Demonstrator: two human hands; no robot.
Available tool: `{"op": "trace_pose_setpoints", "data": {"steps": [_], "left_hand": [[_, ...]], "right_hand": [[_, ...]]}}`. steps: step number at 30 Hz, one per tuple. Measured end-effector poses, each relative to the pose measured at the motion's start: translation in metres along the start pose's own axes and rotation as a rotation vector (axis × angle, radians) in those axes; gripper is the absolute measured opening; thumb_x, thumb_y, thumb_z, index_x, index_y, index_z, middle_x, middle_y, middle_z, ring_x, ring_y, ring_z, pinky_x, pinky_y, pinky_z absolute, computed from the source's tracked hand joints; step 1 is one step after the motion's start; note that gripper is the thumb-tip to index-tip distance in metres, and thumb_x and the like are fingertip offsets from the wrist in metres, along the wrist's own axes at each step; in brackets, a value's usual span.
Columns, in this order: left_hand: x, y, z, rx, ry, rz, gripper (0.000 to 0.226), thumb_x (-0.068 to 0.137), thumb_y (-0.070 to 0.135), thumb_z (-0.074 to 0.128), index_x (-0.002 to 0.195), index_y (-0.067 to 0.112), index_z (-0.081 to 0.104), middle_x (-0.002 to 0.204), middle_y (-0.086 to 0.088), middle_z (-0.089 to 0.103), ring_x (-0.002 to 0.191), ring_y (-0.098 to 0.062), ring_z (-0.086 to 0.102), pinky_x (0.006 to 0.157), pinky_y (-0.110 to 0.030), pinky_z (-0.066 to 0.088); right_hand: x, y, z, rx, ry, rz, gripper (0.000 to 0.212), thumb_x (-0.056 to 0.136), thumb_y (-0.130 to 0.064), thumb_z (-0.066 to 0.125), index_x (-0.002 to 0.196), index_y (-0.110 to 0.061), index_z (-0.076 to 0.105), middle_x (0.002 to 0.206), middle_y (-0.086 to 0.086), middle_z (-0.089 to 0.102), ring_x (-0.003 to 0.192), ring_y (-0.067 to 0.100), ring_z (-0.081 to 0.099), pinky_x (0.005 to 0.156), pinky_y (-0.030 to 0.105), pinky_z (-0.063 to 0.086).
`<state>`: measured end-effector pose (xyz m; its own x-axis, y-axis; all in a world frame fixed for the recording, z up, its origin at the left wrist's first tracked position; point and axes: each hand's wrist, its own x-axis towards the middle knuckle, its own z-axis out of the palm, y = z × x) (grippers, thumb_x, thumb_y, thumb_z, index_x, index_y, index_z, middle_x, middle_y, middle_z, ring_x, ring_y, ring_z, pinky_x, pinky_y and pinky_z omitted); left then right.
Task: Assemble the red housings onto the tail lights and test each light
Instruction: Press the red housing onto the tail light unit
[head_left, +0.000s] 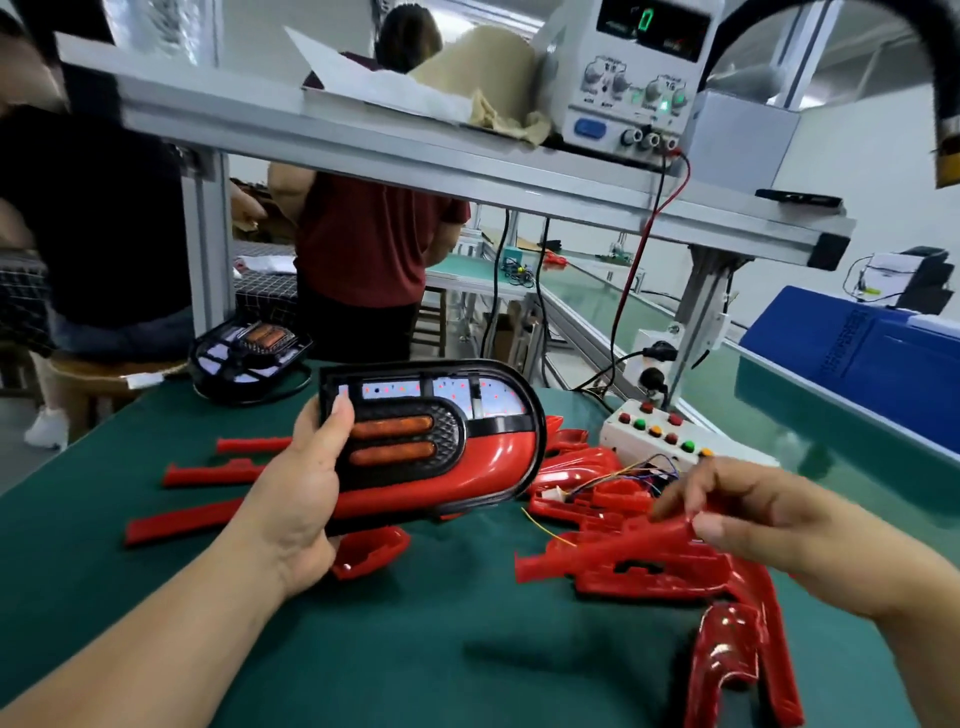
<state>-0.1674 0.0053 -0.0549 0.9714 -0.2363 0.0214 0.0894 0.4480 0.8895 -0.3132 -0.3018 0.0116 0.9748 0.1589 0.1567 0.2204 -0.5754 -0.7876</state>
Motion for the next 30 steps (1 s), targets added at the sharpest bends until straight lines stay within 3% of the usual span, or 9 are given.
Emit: {"op": "trace_pose_setpoints", "data": {"steps": [2,5,9,12,14,17,21,26,30], "left_hand": [[-0.002,0.000,0.001,0.026,-0.007,-0.010,0.021,0.097,0.057,0.042,0.106,0.049,0.059,0.098,-0.004,0.077,0.079,-0.032,0.075,0.057,-0.053,0.055],[-0.004,-0.002,0.003,0.087,-0.021,-0.008,0.024,0.099,0.055,0.040,0.108,0.047,0.060,0.099,-0.003,0.076,0.080,-0.030,0.075,0.056,-0.045,0.056],[-0.007,-0.002,0.006,0.112,-0.036,0.012,0.028,0.099,0.052,0.038,0.109,0.040,0.060,0.100,-0.005,0.076,0.084,-0.029,0.075,0.055,-0.038,0.056],[-0.008,-0.002,0.004,0.119,-0.039,-0.006,0.048,0.087,0.065,0.040,0.119,0.035,0.059,0.103,-0.005,0.076,0.088,-0.028,0.074,0.059,-0.038,0.058],[-0.008,-0.002,0.002,0.133,-0.042,-0.024,0.069,0.077,0.074,0.039,0.127,0.030,0.058,0.108,-0.007,0.074,0.095,-0.029,0.073,0.067,-0.042,0.059],[-0.009,-0.003,0.000,0.181,-0.060,-0.035,0.091,0.066,0.084,0.041,0.137,0.028,0.052,0.124,-0.005,0.068,0.114,-0.027,0.065,0.094,-0.051,0.053],[-0.010,-0.004,0.004,0.177,-0.091,-0.003,0.069,0.067,0.078,0.049,0.121,0.035,0.057,0.106,-0.003,0.075,0.094,-0.024,0.074,0.071,-0.043,0.060],[-0.009,-0.005,0.004,0.175,-0.085,0.030,0.053,0.069,0.076,0.053,0.107,0.040,0.062,0.106,-0.003,0.075,0.096,-0.025,0.073,0.082,-0.053,0.058],[-0.011,-0.006,0.005,0.133,-0.104,0.044,0.052,0.069,0.074,0.056,0.107,0.040,0.063,0.106,-0.007,0.075,0.094,-0.029,0.073,0.072,-0.051,0.059]], "right_hand": [[0.013,-0.010,0.001,0.311,0.146,0.001,0.018,0.079,-0.032,0.071,0.080,-0.015,0.064,0.084,0.010,0.064,0.077,0.027,0.055,0.066,0.030,0.049],[0.048,-0.027,0.034,0.501,0.340,-0.068,0.008,0.074,-0.027,0.065,0.077,-0.020,0.065,0.084,0.010,0.060,0.076,0.029,0.054,0.071,0.035,0.047],[0.090,-0.036,0.083,0.479,0.396,-0.030,0.012,0.093,-0.018,0.058,0.081,-0.016,0.059,0.066,-0.002,0.063,0.057,0.011,0.062,0.057,0.022,0.050],[0.099,-0.032,0.093,0.433,0.381,-0.003,0.019,0.097,-0.019,0.054,0.079,-0.016,0.058,0.060,-0.001,0.061,0.049,0.006,0.058,0.042,0.012,0.039],[0.099,-0.029,0.093,0.415,0.375,0.013,0.019,0.097,-0.021,0.054,0.080,-0.016,0.059,0.060,-0.001,0.063,0.051,0.006,0.059,0.044,0.013,0.040],[0.102,-0.023,0.098,0.433,0.416,0.073,0.017,0.097,-0.023,0.055,0.082,-0.016,0.060,0.061,-0.001,0.065,0.053,0.009,0.060,0.049,0.018,0.044],[0.100,-0.017,0.107,0.219,0.525,0.067,0.016,0.093,-0.033,0.059,0.084,-0.021,0.063,0.067,-0.003,0.067,0.055,0.010,0.062,0.056,0.027,0.050],[0.096,-0.014,0.111,0.016,0.655,0.024,0.016,0.083,-0.045,0.066,0.086,-0.029,0.066,0.087,-0.006,0.064,0.082,0.015,0.061,0.080,0.046,0.054],[0.092,-0.012,0.111,0.006,0.738,0.005,0.020,0.073,-0.052,0.071,0.082,-0.034,0.068,0.092,-0.006,0.054,0.089,0.007,0.055,0.083,0.025,0.044]]}}
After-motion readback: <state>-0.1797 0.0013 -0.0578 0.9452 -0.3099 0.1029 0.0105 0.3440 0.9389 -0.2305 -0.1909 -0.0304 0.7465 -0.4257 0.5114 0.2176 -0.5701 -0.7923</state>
